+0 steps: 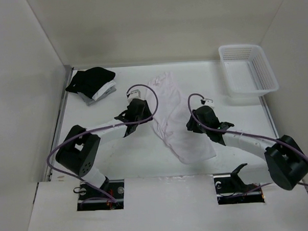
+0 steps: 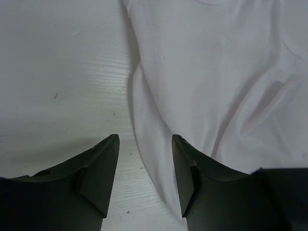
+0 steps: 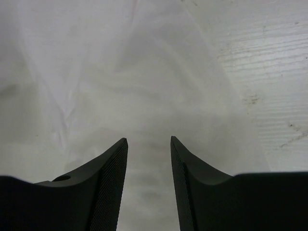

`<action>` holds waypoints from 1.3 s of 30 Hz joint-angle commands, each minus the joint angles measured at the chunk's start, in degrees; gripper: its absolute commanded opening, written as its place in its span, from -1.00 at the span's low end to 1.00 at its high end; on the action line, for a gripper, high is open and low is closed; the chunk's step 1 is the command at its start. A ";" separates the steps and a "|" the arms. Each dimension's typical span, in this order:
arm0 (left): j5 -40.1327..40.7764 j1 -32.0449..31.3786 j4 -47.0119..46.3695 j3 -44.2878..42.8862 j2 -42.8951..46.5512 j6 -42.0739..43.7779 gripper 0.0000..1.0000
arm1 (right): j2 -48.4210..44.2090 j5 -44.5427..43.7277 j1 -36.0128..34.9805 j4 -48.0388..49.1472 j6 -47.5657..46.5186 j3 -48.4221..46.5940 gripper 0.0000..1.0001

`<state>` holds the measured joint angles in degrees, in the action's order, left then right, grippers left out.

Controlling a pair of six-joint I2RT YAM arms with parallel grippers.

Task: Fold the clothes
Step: Move the tank top to the center of the board, then flatten the tank top out

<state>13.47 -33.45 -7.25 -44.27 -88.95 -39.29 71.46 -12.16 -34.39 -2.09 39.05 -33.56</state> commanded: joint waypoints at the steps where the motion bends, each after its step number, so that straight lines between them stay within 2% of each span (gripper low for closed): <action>1: 1.12 -0.34 -0.31 -4.94 -3.67 1.41 -0.06 | 4.90 -3.91 1.56 3.75 -1.78 -4.57 -0.05; 9: 2.34 0.36 -1.19 -9.69 -10.37 1.85 -0.04 | 19.13 -7.17 7.71 5.69 -5.47 -17.40 0.10; 16: 4.37 2.91 -3.82 -12.67 -14.05 1.41 0.07 | 31.97 0.65 11.67 4.81 -4.60 -28.13 0.09; 24: -0.46 6.34 -7.43 -21.99 -22.93 2.28 0.09 | 35.50 -1.02 13.78 3.32 -2.66 -31.65 0.01; 31: -2.57 7.04 -7.52 -26.48 -27.94 2.20 -0.12 | 38.40 1.87 14.57 1.30 -1.34 -34.55 -0.07; 32: -2.92 7.04 -7.52 -26.83 -28.30 2.20 -0.22 | 38.92 2.58 14.66 0.77 -1.17 -35.08 -0.13; 36: -3.37 6.43 -9.62 -26.05 -27.08 2.37 -0.74 | 39.37 3.90 15.36 1.21 -0.38 -35.52 -0.67; 39: -3.02 6.25 -11.82 -23.68 -23.66 2.37 -0.88 | 37.62 3.64 16.15 2.34 -0.20 -34.65 -0.99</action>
<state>10.96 -26.81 -14.39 -68.95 -117.36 -37.43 110.65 -9.08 -19.33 -1.26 37.95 -66.83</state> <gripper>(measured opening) 0.071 0.035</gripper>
